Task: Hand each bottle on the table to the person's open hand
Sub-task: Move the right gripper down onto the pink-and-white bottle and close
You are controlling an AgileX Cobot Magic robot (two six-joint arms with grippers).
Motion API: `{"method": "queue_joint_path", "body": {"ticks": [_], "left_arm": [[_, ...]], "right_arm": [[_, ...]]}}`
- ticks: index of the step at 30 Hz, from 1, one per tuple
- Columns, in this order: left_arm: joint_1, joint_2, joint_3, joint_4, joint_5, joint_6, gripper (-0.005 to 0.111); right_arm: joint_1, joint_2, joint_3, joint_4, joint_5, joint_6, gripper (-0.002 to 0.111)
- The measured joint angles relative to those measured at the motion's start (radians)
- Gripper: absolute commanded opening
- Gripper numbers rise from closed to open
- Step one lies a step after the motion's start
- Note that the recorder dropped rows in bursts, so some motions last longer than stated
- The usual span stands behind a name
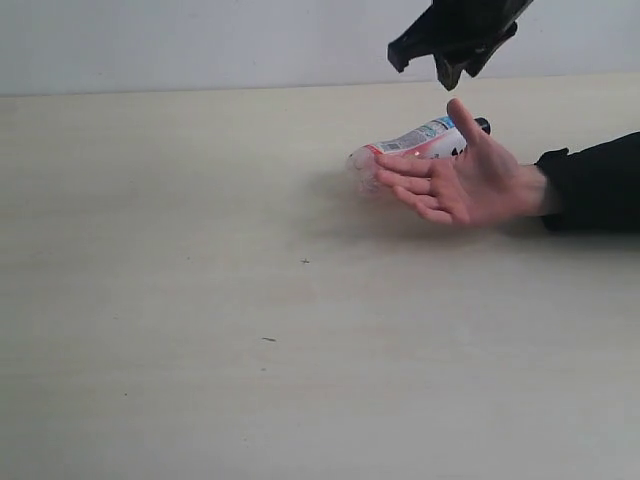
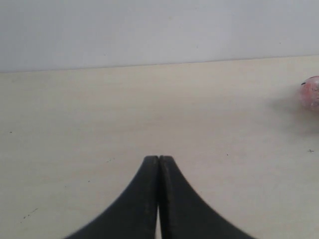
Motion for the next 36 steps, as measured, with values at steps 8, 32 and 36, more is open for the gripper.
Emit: {"method": "queue_joint_path", "body": {"ticks": [8,32,36], "left_arm": [[0.000,0.000,0.000,0.000,0.000,0.000,0.003],[0.000,0.000,0.000,0.000,0.000,0.000,0.003],[0.000,0.000,0.000,0.000,0.000,0.000,0.003]], "right_arm": [[0.000,0.022,-0.004,-0.137,-0.100,-0.441,0.045],[0.000,0.122,-0.008,-0.058,-0.168,-1.095,0.069],[0.000,0.144,-0.008,-0.002,-0.172,-1.116,0.069]]}}
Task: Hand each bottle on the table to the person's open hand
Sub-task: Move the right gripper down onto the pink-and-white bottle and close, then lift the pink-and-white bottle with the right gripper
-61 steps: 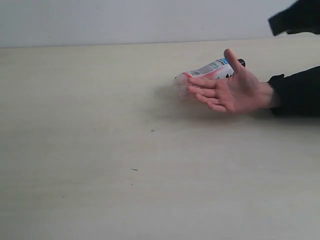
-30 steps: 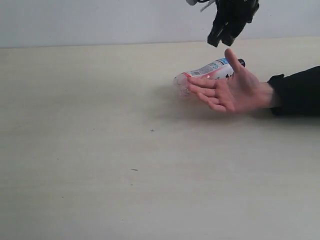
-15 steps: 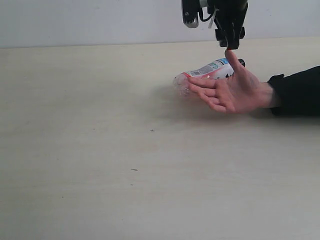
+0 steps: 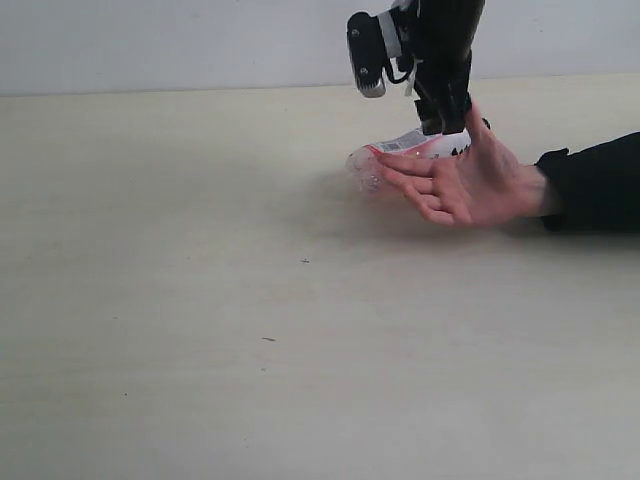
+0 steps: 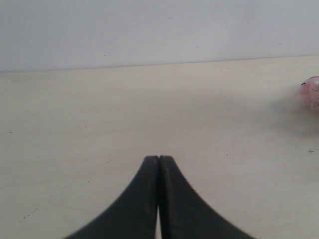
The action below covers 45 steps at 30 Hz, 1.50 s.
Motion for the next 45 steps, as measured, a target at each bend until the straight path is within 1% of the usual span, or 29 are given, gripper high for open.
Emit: {"method": "queue_joint_path", "body": {"ticks": [12,16,18,20,21,24,25,35,45], "left_arm": [[0.000,0.000,0.000,0.000,0.000,0.000,0.003],[0.000,0.000,0.000,0.000,0.000,0.000,0.003],[0.000,0.000,0.000,0.000,0.000,0.000,0.003],[0.000,0.000,0.000,0.000,0.000,0.000,0.003],[0.000,0.000,0.000,0.000,0.000,0.000,0.003],[0.000,0.000,0.000,0.000,0.000,0.000,0.003],[0.000,0.000,0.000,0.000,0.000,0.000,0.003],[0.000,0.000,0.000,0.000,0.000,0.000,0.003],[0.000,0.000,0.000,0.000,0.000,0.000,0.003]], "right_arm": [[0.000,0.098,0.000,0.009,-0.038,0.004,0.069],[0.000,0.135,0.000,0.011,-0.065,0.005,0.065],[0.000,0.140,0.000,0.011,-0.078,0.007,0.061],[0.000,0.140,0.000,0.009,-0.080,0.007,0.051],[0.000,0.140,0.000,0.009,-0.080,0.007,0.041],[0.000,0.140,0.000,0.007,-0.092,0.007,0.005],[0.000,0.140,0.000,0.007,-0.097,0.007,0.000],[0.000,0.131,0.000,0.003,-0.130,0.035,0.000],[0.002,0.012,0.000,-0.004,-0.179,0.064,0.000]]}}
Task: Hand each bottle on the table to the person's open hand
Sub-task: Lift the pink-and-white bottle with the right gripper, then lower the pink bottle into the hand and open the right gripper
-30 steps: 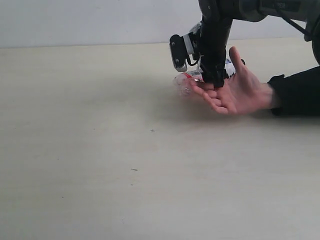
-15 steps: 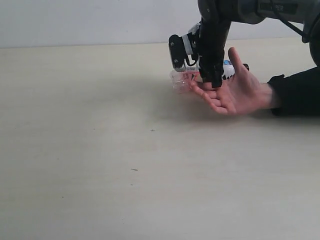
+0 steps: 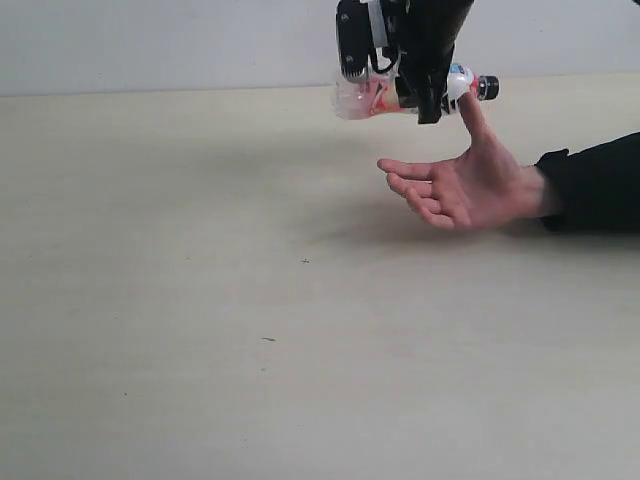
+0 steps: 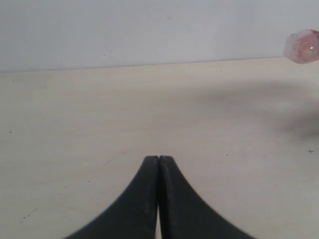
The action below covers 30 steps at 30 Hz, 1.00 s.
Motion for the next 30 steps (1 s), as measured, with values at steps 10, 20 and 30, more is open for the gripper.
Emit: {"method": "queue_joint_path", "body": {"ticks": [10,20,30], "left_arm": [[0.000,0.000,0.000,0.000,0.000,0.000,0.003],[0.000,0.000,0.000,0.000,0.000,0.000,0.003],[0.000,0.000,0.000,0.000,0.000,0.000,0.003]], "right_arm": [[0.110,-0.041,-0.039,-0.299,0.092,0.232,0.000],[0.121,-0.058,-0.233,-0.306,0.342,0.686,0.000],[0.107,-0.192,-0.065,-0.037,0.353,1.065,0.000]]}}
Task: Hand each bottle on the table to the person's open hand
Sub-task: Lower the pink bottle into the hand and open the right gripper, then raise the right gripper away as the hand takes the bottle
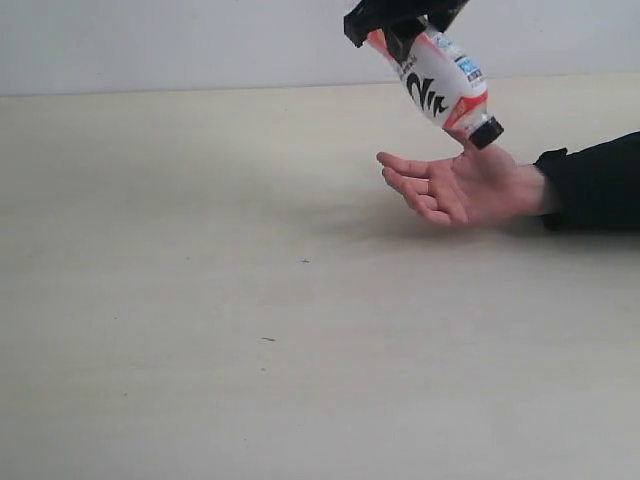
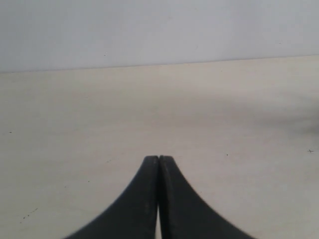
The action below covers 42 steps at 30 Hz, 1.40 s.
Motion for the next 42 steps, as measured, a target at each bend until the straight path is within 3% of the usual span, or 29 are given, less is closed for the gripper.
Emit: {"method": "queue_joint_path", "body": {"ticks": [7,24,27,34,42], "left_arm": [[0.000,0.000,0.000,0.000,0.000,0.000,0.003],[0.000,0.000,0.000,0.000,0.000,0.000,0.003],[0.000,0.000,0.000,0.000,0.000,0.000,0.003],[0.000,0.000,0.000,0.000,0.000,0.000,0.003],[0.000,0.000,0.000,0.000,0.000,0.000,0.003]], "right_arm": [[-0.086,-0.044,0.238,0.107,0.006,0.107,0.000],[-0.086,0.050,0.261,0.046,0.002,0.184,0.002],[-0.086,0.056,0.261,0.044,-0.004,0.184,0.014],[-0.086,0.056,0.261,0.031,-0.004,0.184,0.060],[-0.086,0.056,0.261,0.031,-0.002,0.184,0.086]]}}
